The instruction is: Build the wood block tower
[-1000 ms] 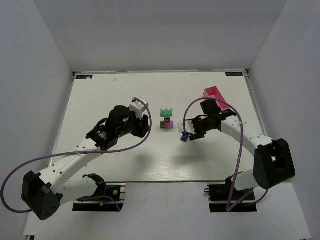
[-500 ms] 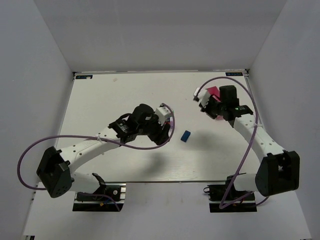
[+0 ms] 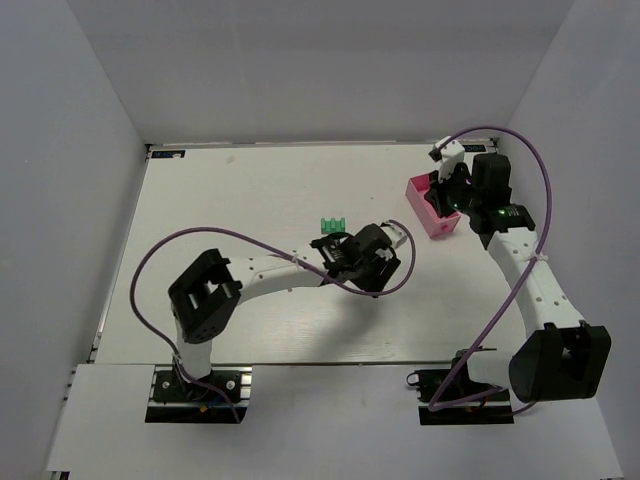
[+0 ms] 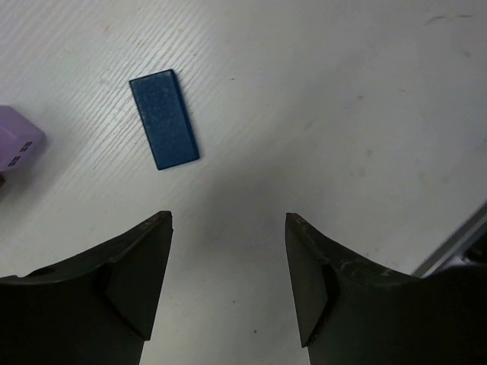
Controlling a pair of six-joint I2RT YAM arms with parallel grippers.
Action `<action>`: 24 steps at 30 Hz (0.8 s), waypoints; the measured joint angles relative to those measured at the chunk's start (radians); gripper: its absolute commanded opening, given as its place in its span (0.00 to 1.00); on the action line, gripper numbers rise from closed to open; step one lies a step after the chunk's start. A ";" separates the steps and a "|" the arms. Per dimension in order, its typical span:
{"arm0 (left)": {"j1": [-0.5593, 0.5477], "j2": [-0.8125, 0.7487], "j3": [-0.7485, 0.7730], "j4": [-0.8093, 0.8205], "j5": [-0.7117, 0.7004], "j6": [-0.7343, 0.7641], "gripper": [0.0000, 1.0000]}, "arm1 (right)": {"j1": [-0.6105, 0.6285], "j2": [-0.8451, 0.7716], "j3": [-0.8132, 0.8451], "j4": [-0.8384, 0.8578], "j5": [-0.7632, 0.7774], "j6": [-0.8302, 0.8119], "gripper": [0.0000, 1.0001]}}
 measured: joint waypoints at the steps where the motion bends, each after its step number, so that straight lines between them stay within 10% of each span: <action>1: -0.004 0.028 0.018 -0.016 -0.029 -0.017 0.71 | -0.006 -0.002 0.000 -0.003 -0.008 0.007 0.09; 24: -0.018 0.307 0.273 -0.120 -0.252 -0.108 0.66 | -0.089 -0.134 -0.042 -0.012 -0.157 0.059 0.12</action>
